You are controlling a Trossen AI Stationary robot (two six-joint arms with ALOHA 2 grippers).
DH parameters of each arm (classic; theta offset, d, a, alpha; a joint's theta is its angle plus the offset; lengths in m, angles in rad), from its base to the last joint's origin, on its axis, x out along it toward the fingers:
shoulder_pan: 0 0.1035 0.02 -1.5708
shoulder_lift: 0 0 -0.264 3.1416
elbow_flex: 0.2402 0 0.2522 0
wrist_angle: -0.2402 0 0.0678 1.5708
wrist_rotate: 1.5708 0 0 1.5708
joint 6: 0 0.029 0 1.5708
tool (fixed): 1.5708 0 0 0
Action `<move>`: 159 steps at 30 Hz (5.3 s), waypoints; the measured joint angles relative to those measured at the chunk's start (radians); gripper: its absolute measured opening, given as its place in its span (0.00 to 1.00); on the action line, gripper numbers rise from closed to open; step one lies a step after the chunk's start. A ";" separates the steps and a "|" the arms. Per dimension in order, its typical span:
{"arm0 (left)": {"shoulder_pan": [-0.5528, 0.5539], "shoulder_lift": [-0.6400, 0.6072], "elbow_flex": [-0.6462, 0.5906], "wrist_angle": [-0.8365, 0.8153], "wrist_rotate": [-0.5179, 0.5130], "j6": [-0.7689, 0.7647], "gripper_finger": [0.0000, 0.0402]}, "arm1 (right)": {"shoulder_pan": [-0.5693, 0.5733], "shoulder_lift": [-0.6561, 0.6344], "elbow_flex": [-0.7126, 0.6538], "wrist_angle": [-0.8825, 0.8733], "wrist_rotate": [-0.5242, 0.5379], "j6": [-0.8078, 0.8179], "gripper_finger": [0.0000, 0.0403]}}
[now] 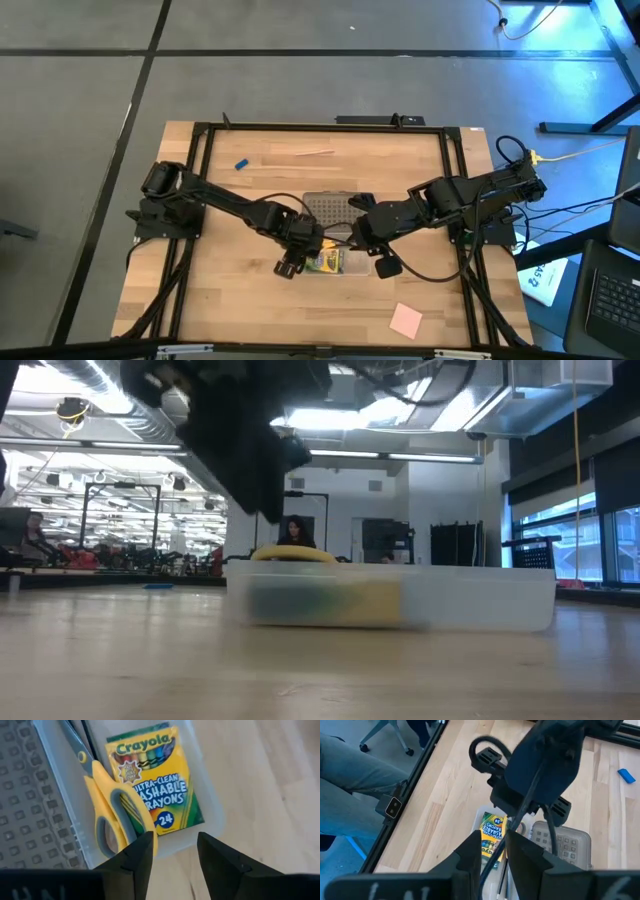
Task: Pack school essentials
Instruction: Put the sticky note into the transparent supply box
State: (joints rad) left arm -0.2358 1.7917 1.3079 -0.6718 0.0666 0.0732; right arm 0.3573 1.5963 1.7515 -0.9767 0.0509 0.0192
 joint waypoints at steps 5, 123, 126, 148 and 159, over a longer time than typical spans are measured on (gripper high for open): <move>-0.023 -0.052 0.000 -0.008 0.001 -0.049 0.37 | 0.000 0.000 0.000 0.002 0.000 0.001 0.23; -0.507 -0.322 -0.002 0.030 -0.667 -0.484 0.36 | 0.560 0.245 -0.008 -0.336 0.054 1.181 0.94; -0.507 -0.322 -0.002 0.030 -0.667 -0.484 0.37 | 0.574 0.273 -0.008 -0.321 0.050 1.208 0.94; -0.507 -0.322 -0.002 0.030 -0.667 -0.484 0.37 | 0.594 0.388 -0.103 -0.121 0.021 1.210 0.94; -0.507 -0.322 -0.002 0.030 -0.667 -0.484 0.37 | 0.594 0.383 -0.212 -0.055 0.010 1.214 0.94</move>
State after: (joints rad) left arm -0.7425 1.4696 1.3064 -0.6422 -0.6003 -0.4107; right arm 0.9516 1.9797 1.5393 -1.0318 0.0614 1.2337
